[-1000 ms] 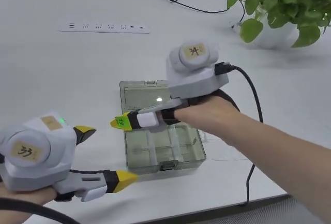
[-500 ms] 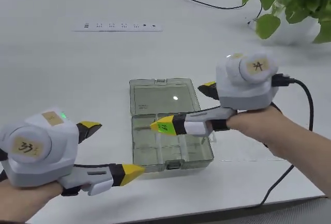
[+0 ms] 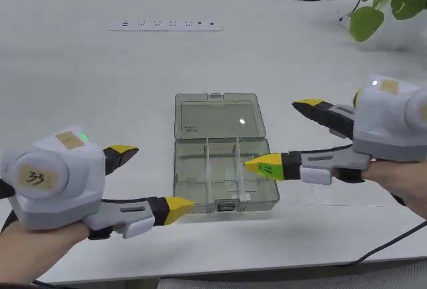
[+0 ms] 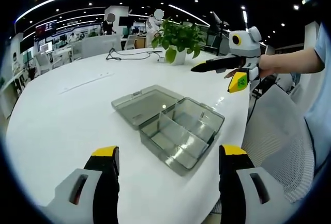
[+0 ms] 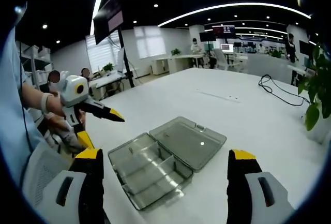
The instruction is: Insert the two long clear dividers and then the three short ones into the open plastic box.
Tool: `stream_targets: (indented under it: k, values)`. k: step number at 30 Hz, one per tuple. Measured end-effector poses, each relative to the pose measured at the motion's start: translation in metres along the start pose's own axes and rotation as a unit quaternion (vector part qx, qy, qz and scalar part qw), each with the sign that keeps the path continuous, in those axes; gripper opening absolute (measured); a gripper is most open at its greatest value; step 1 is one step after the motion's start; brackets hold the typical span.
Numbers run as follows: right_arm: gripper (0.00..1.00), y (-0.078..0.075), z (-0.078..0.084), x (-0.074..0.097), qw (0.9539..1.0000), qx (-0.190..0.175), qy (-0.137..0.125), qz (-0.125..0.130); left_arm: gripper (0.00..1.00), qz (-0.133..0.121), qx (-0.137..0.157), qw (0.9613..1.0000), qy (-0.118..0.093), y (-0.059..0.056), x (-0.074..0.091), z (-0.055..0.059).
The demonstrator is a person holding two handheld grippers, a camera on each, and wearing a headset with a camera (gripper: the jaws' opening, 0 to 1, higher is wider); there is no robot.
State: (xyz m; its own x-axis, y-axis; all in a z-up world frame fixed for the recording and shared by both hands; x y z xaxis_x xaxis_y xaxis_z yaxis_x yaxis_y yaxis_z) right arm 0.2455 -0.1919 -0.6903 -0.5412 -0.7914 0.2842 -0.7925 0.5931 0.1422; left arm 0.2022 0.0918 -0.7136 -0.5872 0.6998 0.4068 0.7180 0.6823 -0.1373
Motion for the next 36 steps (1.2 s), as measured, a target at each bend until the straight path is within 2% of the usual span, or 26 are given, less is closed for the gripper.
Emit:
stream_targets:
  k: [3, 5, 9, 12, 13, 15, 17, 18, 20, 22, 24, 30, 31, 34, 36]
  values:
    - [1.0, -0.005, 0.006, 0.013, 0.9995, 0.023, 0.016, -0.011, 0.8, -0.003, 0.003, 1.0, -0.004, -0.001, -0.001, -0.001]
    - [1.0, -0.003, 0.009, 0.019, 0.998, 0.042, 0.042, -0.023, 0.8, -0.004, 0.006, 0.9999, -0.008, -0.001, -0.002, -0.002]
    - [1.0, -0.002, 0.018, 0.027, 0.9921, 0.076, 0.089, -0.046, 0.8, -0.004, 0.003, 0.9999, -0.009, 0.0, -0.002, -0.003]
    - [0.96, -0.002, 0.025, 0.031, 0.9825, 0.102, 0.136, -0.075, 0.8, -0.002, -0.001, 1.0, -0.006, 0.001, -0.001, -0.004]
    - [0.95, -0.003, 0.026, 0.031, 0.9789, 0.117, 0.145, -0.084, 0.79, -0.002, -0.002, 1.0, -0.006, 0.002, -0.001, -0.004]
    - [0.91, -0.005, 0.028, 0.032, 0.9744, 0.121, 0.167, -0.09, 0.79, -0.001, -0.004, 1.0, -0.006, 0.003, 0.0, -0.005]
    - [0.87, -0.007, 0.029, 0.032, 0.97, 0.133, 0.178, -0.098, 0.79, 0.0, -0.005, 1.0, -0.006, 0.003, 0.0, -0.005]
    - [0.85, -0.009, 0.03, 0.031, 0.965, 0.139, 0.198, -0.102, 0.79, 0.001, -0.007, 1.0, -0.006, 0.004, 0.001, -0.006]
    - [0.83, -0.01, 0.03, 0.029, 0.9607, 0.155, 0.204, -0.108, 0.79, 0.002, -0.008, 0.9999, -0.006, 0.004, 0.001, -0.006]
    - [0.76, -0.01, 0.034, 0.026, 0.9508, 0.161, 0.233, -0.126, 0.79, 0.002, -0.007, 0.9999, -0.007, 0.004, 0.001, -0.006]
    - [0.72, -0.012, 0.037, 0.024, 0.941, 0.184, 0.252, -0.131, 0.79, 0.005, -0.008, 0.9999, -0.009, 0.004, 0.001, -0.006]
    - [0.53, -0.017, 0.053, 0.021, 0.9221, 0.187, 0.307, -0.144, 0.79, 0.009, -0.01, 0.9999, -0.008, 0.003, 0.002, -0.005]
    - [0.51, -0.022, 0.061, 0.019, 0.9224, 0.185, 0.307, -0.143, 0.79, 0.01, -0.01, 0.9999, -0.007, 0.003, 0.003, -0.005]
    - [0.5, -0.023, 0.065, 0.017, 0.9196, 0.185, 0.315, -0.144, 0.79, 0.012, -0.011, 0.9999, -0.005, 0.003, 0.004, -0.005]
    - [0.48, -0.024, 0.066, 0.017, 0.9152, 0.191, 0.323, -0.147, 0.79, 0.013, -0.012, 0.9998, -0.003, 0.004, 0.004, -0.005]
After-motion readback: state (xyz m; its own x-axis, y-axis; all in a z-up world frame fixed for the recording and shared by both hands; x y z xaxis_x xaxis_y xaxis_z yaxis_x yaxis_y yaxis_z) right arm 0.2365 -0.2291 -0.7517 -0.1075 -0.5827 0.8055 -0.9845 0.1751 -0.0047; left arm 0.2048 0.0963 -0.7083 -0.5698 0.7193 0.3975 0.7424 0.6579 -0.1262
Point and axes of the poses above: the centre of the closed fingertips' face, and the gripper's own axes: x roughly backward along the fingers, y roughly to its left, z roughly out of its underside, the point moved 10 cm from there along x, roughly backward along the fingers, and after that the axes turned 8 degrees about -y, right-handed, at the moved point
